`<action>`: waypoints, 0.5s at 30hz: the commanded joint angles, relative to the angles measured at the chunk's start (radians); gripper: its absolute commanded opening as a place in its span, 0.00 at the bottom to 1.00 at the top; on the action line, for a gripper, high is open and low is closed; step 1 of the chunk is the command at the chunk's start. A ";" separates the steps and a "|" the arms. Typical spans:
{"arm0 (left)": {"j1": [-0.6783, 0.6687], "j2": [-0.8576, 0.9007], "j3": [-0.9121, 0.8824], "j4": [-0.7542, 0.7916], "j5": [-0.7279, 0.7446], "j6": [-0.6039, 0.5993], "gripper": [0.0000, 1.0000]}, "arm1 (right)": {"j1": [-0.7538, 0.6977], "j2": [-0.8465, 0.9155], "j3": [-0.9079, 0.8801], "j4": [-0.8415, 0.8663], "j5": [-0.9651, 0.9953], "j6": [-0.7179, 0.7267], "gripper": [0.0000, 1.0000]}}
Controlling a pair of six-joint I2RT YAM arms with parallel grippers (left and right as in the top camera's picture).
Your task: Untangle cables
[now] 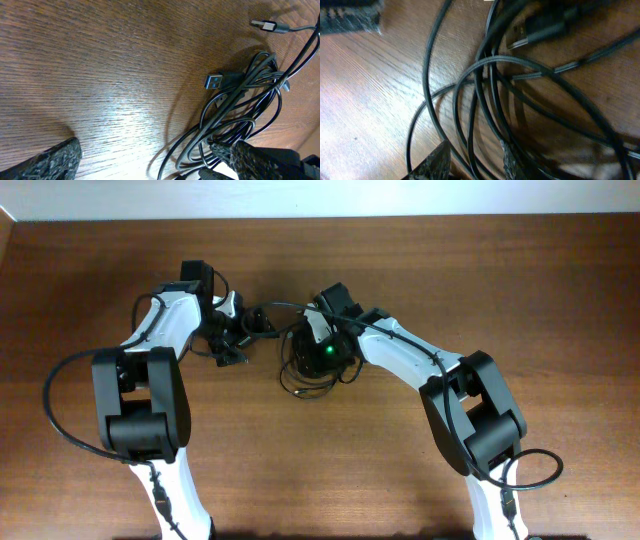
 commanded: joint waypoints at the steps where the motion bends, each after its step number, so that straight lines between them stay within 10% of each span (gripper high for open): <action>1: 0.000 -0.014 -0.005 0.000 0.011 0.002 0.98 | 0.004 0.019 -0.006 -0.016 0.001 -0.014 0.35; 15: -0.001 -0.014 -0.005 0.000 0.010 0.002 0.98 | 0.035 0.021 -0.006 -0.047 0.001 -0.013 0.20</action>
